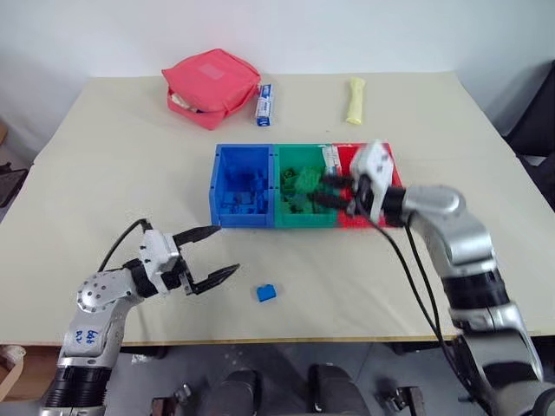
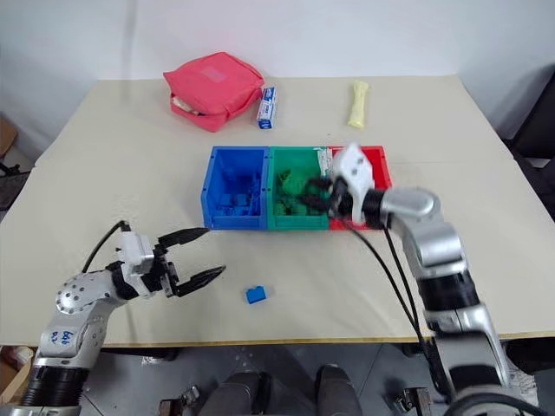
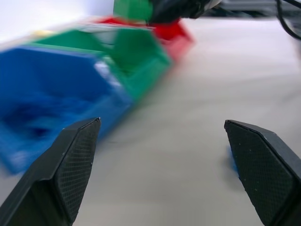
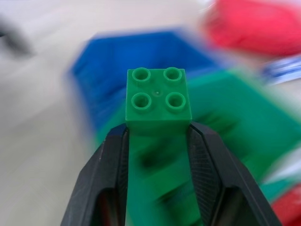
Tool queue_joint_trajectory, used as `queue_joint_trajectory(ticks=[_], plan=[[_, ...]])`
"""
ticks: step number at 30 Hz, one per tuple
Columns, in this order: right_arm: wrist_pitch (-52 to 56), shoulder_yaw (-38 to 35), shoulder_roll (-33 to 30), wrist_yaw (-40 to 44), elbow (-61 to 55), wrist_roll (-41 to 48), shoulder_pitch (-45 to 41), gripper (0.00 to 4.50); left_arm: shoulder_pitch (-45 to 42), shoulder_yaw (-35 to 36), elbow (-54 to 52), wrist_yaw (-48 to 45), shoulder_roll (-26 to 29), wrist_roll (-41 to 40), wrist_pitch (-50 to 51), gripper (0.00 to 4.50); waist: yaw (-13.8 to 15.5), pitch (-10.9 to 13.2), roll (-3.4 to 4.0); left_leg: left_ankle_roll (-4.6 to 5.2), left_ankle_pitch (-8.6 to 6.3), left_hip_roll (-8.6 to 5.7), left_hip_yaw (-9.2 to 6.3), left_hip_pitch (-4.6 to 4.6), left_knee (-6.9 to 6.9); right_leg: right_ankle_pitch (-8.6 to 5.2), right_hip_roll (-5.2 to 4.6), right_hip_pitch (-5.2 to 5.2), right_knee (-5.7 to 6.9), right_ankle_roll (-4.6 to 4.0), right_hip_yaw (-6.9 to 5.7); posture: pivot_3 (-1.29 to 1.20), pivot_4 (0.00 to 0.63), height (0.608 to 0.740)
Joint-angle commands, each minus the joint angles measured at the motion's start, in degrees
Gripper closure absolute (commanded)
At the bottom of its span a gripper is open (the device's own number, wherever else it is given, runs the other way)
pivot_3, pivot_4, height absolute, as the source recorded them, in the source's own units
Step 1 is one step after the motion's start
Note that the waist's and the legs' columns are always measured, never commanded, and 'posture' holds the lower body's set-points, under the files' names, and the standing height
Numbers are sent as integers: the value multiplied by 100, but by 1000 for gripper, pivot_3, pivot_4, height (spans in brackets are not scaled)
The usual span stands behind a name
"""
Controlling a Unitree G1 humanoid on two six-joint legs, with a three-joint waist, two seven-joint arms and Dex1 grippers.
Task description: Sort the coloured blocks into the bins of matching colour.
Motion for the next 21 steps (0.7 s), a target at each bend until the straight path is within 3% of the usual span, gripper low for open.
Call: queue_joint_trajectory(ticks=[1,8,15,21], plan=[[-285,48,180,-180,500,-224,-206,2376,163,265,-348,233,-9,-163,115,0,19,-2,-3,0,0,0,-2,0,-5,0,0,0,3,0,0,0,150,740],[-790,-1,98,238,330,-190,62,48,434,511,-458,284,178,-127,218,0,26,-2,-3,4,-1,-10,2,-31,5,0,-9,-35,29,0,-7,0,150,740],[-1723,-440,-684,1857,-660,633,1626,13,469,519,137,-723,1157,171,-4,0,48,-2,-3,4,0,-7,8,-27,7,0,-8,-32,14,-1,-4,0,150,740],[-2659,-683,-1226,2648,-452,724,2583,13,366,-22,131,-1521,1667,335,23,0,24,-1,-2,4,0,-4,17,-17,-1,0,-8,-22,-3,-1,3,0,150,740]])
